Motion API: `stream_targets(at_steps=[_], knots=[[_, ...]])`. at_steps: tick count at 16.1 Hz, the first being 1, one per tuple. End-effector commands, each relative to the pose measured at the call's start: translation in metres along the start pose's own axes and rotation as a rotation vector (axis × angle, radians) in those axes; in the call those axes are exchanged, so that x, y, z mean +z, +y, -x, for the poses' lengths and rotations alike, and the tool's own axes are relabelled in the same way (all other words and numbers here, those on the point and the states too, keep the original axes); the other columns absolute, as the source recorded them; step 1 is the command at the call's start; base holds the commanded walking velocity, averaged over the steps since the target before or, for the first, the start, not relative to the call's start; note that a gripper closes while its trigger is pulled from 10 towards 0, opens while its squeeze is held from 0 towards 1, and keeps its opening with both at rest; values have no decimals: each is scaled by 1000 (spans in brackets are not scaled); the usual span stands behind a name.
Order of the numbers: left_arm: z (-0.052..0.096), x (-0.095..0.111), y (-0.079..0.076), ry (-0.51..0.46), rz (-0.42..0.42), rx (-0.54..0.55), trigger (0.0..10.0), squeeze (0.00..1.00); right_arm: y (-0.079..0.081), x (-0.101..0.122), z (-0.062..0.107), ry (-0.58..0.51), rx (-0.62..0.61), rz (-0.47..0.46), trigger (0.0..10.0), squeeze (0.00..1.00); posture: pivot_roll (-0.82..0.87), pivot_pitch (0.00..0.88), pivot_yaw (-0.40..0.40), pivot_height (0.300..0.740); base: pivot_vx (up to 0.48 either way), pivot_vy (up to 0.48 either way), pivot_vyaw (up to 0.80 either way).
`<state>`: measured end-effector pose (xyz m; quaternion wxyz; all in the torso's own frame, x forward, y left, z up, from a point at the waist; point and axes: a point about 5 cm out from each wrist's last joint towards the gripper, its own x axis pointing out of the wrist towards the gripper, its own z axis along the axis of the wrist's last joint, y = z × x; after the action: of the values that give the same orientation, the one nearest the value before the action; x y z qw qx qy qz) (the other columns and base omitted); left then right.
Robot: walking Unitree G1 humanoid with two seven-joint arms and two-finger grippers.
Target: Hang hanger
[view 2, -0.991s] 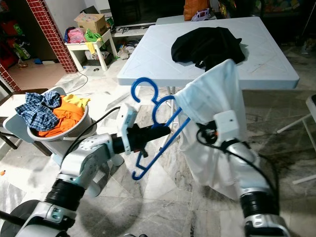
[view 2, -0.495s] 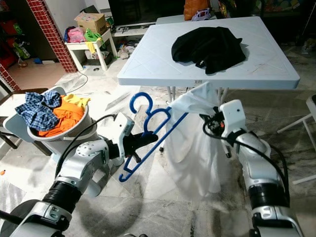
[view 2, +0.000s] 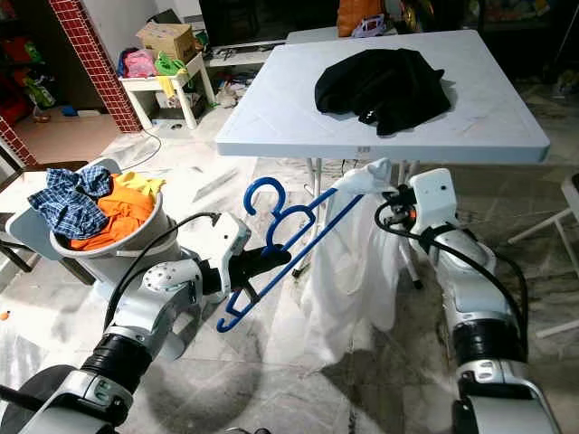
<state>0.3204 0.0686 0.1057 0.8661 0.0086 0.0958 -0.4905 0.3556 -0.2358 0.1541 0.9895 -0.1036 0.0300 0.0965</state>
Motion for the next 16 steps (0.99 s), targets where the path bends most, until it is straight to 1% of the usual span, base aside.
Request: stream_targets(at_steps=[1,3,5,7,8,9,10,11,12,13,14,15,16], knots=[[2,0,-1,-2,-33,-17,0,0,2,12,-6,-39,-8,-28,0,0,-159,0,147,740,0,0,0],[1,-5,-4,12,-39,-24,0,0,4,21,-10,-81,-43,-75,0,0,-157,0,143,740,0,0,0],[2,-9,-4,43,-59,-18,0,0,1,25,-11,-92,-83,-110,0,0,-156,0,143,740,0,0,0],[5,-24,-3,140,-122,13,0,0,-7,42,-14,-136,-166,-133,0,0,-156,0,143,740,0,0,0],[8,-31,-2,183,-147,22,0,0,-9,47,-15,-145,-192,-131,0,0,-156,0,143,740,0,0,0],[10,-36,-2,207,-153,27,0,0,-10,49,-16,-148,-209,-129,0,0,-154,0,147,740,0,0,0],[13,-41,-4,233,-170,18,0,0,-13,51,-18,-139,-253,-120,0,0,-154,0,147,740,0,0,0],[14,-40,-6,231,-188,-7,0,0,-15,50,-19,-125,-277,-109,0,0,-155,0,147,740,0,0,0],[18,-37,-13,216,-221,-62,0,0,-18,46,-21,-95,-321,-90,0,0,-151,0,146,740,0,0,0],[20,-34,-16,208,-238,-92,0,0,-20,43,-21,-74,-349,-81,0,0,-146,0,143,740,0,0,0],[26,-27,-22,175,-276,-143,0,0,-23,34,-21,-26,-395,-67,0,0,-136,0,140,740,0,0,0],[30,-23,-23,154,-285,-150,0,0,-24,29,-21,-4,-412,-55,0,0,-134,0,140,740,0,0,0],[40,-8,-22,49,-288,-96,0,0,-27,17,-17,44,-453,-30,0,0,-117,0,135,740,0,0,0]])
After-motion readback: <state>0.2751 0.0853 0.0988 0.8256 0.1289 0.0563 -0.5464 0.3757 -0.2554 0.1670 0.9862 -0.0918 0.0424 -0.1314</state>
